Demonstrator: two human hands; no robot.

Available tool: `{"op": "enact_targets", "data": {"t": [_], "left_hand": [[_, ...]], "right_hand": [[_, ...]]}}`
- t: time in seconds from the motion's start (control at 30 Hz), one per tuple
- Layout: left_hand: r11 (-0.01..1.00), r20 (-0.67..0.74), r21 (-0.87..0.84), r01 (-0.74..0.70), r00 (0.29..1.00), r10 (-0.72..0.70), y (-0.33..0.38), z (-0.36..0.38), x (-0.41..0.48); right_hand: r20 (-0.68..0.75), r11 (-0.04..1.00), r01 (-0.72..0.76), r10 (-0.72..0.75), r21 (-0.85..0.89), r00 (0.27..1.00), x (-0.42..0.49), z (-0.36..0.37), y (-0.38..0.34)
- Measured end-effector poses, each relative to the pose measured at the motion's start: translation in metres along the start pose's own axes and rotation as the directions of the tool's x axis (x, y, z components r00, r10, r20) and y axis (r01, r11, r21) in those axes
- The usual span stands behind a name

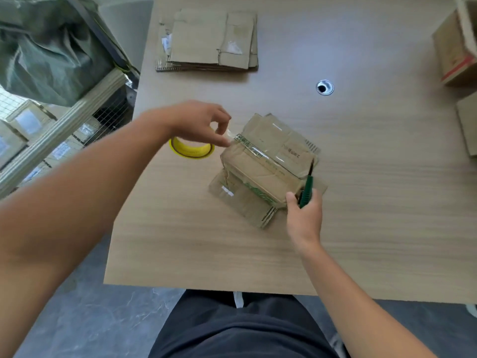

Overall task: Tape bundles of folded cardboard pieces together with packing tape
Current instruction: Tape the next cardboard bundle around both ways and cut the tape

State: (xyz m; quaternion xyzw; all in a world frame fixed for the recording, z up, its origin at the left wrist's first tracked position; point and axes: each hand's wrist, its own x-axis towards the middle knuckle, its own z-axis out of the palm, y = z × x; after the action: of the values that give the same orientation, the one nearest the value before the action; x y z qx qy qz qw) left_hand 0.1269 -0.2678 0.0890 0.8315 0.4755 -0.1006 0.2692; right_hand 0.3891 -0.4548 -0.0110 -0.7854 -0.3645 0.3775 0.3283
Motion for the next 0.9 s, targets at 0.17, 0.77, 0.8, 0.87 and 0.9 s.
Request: {"op": "enact_targets", "data": {"t": [0.17,0.77,0.8,0.87,0.9], "left_hand": [[0.978,-0.107,0.147,-0.147,0.981,0.163,-0.033,-0.014,0.023],[0.899,-0.102,-0.431,-0.081,0.994,0.041,-0.008,0.128,-0.053],[0.895,-0.088,-0.440,-0.068,0.996,0.033,-0.001,0.134,-0.060],[0.883,-0.064,-0.467,-0.045,0.998,0.017,0.014,0.145,-0.071],[0.876,-0.049,-0.481,-0.032,0.999,0.009,0.021,0.149,-0.076]], "right_hand": [[0.017,0.998,0.057,-0.056,-0.042,0.998,0.026,-0.001,-0.013],[-0.090,0.999,-0.032,0.035,0.027,0.995,-0.006,0.037,-0.016],[-0.078,0.998,-0.024,0.028,0.055,0.997,-0.005,0.032,-0.014],[-0.013,1.000,0.004,-0.004,0.023,1.000,0.003,0.021,-0.012],[0.024,1.000,0.028,-0.028,-0.006,0.999,0.006,0.015,-0.012]]}}
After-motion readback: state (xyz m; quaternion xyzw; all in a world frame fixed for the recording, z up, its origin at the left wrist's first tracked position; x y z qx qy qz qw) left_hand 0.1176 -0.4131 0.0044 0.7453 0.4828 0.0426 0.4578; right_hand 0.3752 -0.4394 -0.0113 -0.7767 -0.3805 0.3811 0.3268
